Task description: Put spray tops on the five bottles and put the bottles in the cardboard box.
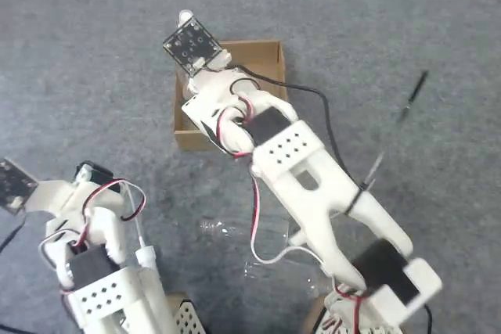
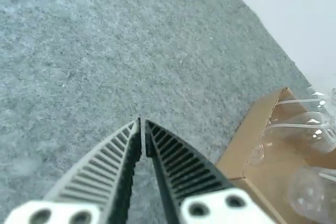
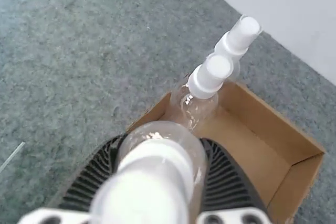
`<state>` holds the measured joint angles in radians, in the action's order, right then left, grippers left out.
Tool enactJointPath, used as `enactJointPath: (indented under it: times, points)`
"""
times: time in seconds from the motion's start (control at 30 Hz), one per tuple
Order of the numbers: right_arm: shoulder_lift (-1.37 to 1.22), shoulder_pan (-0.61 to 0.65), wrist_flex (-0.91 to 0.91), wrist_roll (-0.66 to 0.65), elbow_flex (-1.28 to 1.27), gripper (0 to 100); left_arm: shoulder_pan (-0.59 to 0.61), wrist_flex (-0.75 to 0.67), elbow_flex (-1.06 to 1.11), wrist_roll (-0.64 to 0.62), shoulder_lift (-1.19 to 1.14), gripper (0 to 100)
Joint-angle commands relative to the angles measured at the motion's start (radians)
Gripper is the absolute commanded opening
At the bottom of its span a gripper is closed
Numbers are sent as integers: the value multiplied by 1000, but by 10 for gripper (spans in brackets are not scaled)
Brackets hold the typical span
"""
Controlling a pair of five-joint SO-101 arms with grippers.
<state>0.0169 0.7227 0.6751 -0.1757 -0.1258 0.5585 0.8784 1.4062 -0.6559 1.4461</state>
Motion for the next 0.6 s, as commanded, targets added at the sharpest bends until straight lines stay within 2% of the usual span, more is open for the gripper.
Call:
enactJointPath:
  times: [0.0, 0.2, 0.57]
  points:
    - [-36, -15, -5, -2, 104, 6, 5, -121, 31, 11, 14, 13]
    - [-185, -12, -5, -2, 206, 6, 5, -249, 99, 11, 14, 13]
    - [-312, -8, -1, 0, 293, 6, 6, -252, 99, 11, 14, 13]
